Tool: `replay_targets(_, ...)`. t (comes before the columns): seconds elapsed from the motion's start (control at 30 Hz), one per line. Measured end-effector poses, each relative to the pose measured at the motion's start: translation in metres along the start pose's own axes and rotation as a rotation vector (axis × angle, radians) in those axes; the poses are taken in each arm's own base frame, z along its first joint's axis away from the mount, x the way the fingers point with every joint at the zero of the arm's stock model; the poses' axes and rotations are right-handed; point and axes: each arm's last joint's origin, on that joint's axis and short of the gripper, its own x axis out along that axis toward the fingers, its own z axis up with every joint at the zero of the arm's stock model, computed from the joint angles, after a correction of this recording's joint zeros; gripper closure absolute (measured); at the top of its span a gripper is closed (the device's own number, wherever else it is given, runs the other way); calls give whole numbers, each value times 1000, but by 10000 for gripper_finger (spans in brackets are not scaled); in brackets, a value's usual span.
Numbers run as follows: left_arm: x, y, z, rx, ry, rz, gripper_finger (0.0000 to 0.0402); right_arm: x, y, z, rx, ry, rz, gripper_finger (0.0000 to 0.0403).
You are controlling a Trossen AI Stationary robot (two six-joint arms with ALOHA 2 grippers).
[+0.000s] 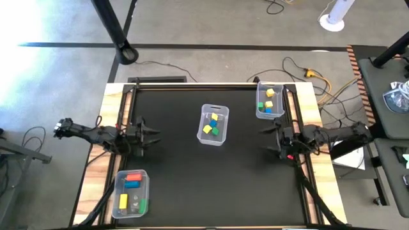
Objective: Sort blocks by size
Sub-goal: Return to Home Position
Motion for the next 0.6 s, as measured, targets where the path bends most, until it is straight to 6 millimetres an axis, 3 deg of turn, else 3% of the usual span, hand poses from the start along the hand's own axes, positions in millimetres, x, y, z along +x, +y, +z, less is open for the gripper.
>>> replay_targets(0.23,2,-1,-3,-17,36,5,256,0,-25,-2,-77,33,-232,70)
replay_targets(0.6,2,6,0,-34,4,-68,256,-3,-34,1,-121,5,-209,66)
